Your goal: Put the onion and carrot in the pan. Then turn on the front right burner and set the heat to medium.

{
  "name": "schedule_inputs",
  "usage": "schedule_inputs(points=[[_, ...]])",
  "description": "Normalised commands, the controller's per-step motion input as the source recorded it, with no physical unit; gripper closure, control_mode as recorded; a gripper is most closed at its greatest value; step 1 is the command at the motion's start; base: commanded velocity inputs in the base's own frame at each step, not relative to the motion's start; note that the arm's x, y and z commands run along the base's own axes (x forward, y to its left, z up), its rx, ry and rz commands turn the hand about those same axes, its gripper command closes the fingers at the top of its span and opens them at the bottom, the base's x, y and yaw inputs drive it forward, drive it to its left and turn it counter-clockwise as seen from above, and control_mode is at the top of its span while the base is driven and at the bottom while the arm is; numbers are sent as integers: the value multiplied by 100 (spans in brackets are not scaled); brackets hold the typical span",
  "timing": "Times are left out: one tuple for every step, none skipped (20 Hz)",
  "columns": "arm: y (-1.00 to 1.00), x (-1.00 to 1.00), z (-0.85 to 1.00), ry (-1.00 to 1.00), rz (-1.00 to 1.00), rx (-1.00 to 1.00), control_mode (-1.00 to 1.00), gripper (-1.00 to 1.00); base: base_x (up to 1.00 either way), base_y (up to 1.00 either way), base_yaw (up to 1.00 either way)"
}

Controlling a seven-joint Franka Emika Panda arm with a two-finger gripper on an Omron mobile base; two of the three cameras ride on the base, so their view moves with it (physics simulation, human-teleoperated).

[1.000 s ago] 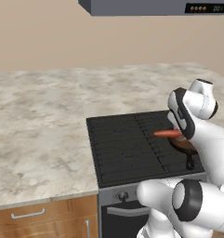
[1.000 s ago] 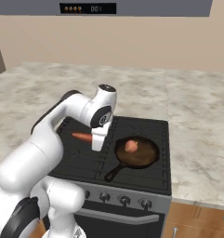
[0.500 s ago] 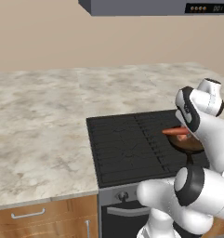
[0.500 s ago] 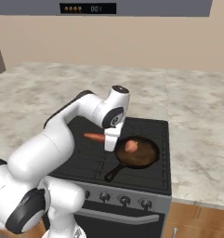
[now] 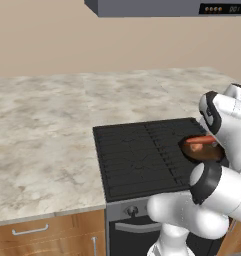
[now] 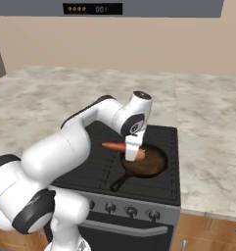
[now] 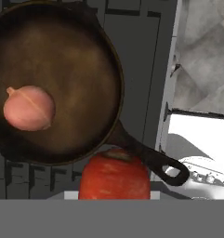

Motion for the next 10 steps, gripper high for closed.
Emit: schedule_inputs(points=[[-35,2,-16,0,-1,-3,-100,100,0,0,0],[-31,4,-18,0,-1,-3,-100,100,0,0,0],[-31,7,-22,0,0,-3,-100,100,0,0,0],[-31,7,-24,0,0,-3,-100,100,0,0,0],[-30,10,-24,0,0,-3,-100,100,0,0,0],[-24,16,-25,0,0,-3,-100,100,0,0,0],[-22,20,-27,0,0,-3,-100,100,0,0,0],[-19,21,-28,0,0,-3,-100,100,0,0,0],[-22,21,-26,0,0,-1,-100,100,0,0,0],[-23,22,-24,0,0,-1,-100,100,0,0,0]])
